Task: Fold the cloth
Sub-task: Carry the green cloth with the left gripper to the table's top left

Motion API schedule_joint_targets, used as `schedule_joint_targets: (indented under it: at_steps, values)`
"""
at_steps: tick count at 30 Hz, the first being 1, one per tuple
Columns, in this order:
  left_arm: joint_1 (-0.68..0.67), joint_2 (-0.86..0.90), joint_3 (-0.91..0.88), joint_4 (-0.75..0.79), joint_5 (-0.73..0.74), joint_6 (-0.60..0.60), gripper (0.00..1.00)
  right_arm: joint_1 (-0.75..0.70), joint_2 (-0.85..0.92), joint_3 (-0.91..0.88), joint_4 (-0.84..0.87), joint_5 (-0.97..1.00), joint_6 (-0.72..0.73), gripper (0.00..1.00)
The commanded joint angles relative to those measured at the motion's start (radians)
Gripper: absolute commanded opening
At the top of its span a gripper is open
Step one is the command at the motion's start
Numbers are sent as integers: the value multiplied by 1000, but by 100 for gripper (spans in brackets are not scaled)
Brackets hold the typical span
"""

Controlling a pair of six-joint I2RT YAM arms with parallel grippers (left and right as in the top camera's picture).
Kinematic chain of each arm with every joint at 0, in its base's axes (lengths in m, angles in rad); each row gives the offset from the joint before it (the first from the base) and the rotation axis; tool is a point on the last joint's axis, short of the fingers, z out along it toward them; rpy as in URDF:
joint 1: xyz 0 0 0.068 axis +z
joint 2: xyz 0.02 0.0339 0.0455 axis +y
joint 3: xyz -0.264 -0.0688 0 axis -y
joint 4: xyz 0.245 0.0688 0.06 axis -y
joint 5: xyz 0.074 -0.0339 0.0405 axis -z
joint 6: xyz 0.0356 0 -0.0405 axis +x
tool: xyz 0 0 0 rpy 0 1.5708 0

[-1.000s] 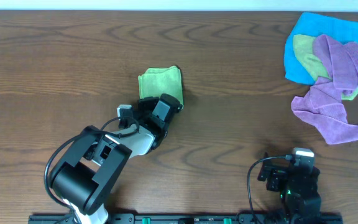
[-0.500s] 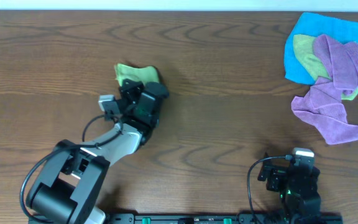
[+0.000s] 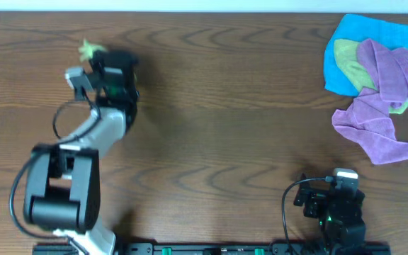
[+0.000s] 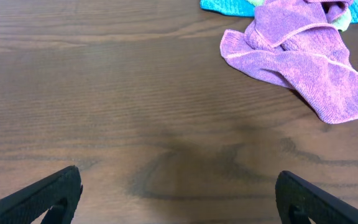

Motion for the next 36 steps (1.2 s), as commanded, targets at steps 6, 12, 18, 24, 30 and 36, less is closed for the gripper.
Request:
schedule_joint_targets:
  at_steps: [6,12,18,24,30,36]
  values:
    - [27,266,373,-5,104,67,6,14,-8,-4,-2,6,12,99]
    - [27,419,616,-8,105,68,10,14,-8,-4,-2,6,12,99]
    - [25,439,620,-127,204,68,6,14,-8,-4,-2,6,12,99]
    - [21,446,620,-325,244,69,6,14,-8,-4,-2,6,12,99]
    - [34,446,620,-437,277,95,6,14,-8,-4,-2,6,12,99]
    - [55,431,620,-546,343,95,6,14,-8,-4,-2,6,12,99]
